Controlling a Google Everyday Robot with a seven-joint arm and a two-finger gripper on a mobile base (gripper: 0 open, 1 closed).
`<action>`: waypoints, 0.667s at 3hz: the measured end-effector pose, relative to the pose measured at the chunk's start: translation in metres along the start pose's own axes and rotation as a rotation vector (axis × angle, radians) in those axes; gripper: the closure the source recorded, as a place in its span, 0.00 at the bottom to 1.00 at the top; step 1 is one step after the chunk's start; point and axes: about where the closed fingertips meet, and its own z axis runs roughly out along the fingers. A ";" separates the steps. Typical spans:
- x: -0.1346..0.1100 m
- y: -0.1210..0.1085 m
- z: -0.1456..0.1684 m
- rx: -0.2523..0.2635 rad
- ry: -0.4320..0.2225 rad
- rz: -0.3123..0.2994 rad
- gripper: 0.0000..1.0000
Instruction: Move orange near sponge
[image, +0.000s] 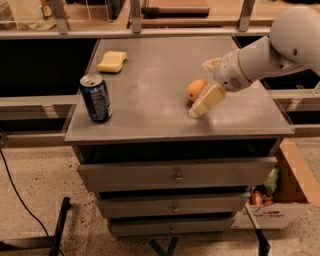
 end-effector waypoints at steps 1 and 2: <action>0.008 -0.002 0.006 -0.015 -0.006 0.001 0.00; 0.014 -0.005 0.012 -0.031 -0.014 0.011 0.00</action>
Offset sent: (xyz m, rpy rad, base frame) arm 0.0119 -0.0106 -0.0230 0.0331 0.0367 0.0155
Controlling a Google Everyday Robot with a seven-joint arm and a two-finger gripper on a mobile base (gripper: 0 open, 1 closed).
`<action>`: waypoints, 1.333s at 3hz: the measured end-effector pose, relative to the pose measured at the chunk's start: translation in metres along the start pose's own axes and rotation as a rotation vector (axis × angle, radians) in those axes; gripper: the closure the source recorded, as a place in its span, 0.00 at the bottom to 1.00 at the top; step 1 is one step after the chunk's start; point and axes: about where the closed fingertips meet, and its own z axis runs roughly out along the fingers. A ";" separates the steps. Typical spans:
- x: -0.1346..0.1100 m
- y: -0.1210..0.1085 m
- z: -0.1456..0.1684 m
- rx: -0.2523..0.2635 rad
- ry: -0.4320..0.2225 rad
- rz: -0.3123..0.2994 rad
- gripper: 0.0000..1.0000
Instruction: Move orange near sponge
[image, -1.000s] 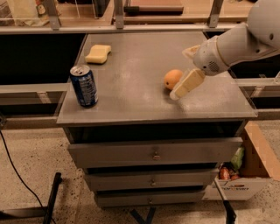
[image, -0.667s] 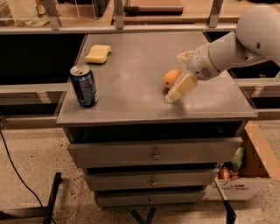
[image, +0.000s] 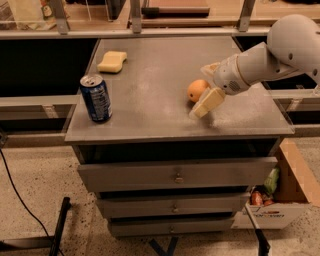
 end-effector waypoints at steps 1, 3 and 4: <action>0.003 -0.003 0.004 -0.012 -0.005 0.010 0.18; 0.003 -0.005 0.007 -0.024 -0.002 0.011 0.65; 0.002 -0.004 0.010 -0.029 -0.003 0.011 0.88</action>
Offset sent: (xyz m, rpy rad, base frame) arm 0.0068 -0.0029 -0.0042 0.0114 0.0181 0.0057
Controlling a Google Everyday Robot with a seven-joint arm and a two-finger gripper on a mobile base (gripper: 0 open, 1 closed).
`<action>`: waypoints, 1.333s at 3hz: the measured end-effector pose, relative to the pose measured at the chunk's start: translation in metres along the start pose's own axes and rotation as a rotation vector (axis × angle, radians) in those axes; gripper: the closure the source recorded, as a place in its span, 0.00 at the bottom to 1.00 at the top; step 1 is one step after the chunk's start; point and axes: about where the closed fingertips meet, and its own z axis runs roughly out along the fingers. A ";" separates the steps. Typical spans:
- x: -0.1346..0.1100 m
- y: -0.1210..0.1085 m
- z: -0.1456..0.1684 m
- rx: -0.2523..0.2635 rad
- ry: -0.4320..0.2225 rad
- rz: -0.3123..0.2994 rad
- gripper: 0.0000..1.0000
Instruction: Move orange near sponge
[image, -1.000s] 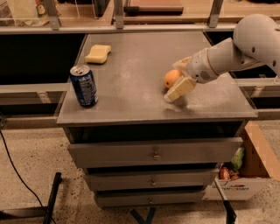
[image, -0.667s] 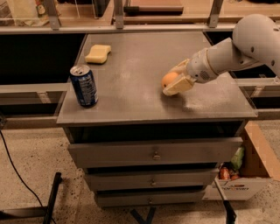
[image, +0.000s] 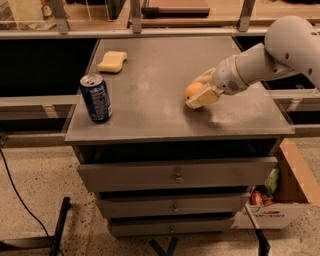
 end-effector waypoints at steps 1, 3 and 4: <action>0.000 0.001 0.002 -0.004 0.000 -0.001 1.00; -0.016 -0.020 0.004 0.051 -0.029 -0.011 1.00; -0.035 -0.050 0.005 0.102 -0.036 -0.014 1.00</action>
Offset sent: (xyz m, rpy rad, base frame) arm 0.0001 0.0020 -0.0014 0.0005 0.0024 0.0035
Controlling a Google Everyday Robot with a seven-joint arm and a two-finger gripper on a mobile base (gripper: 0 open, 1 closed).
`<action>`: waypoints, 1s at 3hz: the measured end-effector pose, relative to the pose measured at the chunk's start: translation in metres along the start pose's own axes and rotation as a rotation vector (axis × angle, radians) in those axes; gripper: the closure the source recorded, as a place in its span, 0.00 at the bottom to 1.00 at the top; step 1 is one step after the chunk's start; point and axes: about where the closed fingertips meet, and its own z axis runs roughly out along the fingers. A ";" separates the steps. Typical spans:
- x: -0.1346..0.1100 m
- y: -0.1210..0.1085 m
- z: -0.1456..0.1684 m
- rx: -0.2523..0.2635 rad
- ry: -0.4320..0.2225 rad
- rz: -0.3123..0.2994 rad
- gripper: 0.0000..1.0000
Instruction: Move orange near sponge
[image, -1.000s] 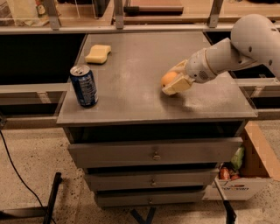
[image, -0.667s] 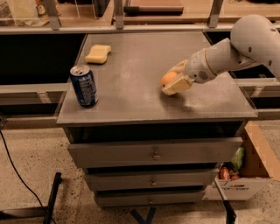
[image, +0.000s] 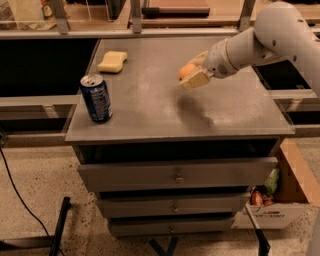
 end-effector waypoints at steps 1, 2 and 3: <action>-0.019 -0.029 0.010 0.050 -0.020 -0.005 1.00; -0.035 -0.048 0.031 0.080 -0.094 -0.028 1.00; -0.055 -0.058 0.058 0.055 -0.190 -0.077 1.00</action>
Offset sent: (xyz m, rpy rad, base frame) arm 0.0923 0.0451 0.0271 0.1432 -0.1983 -0.0084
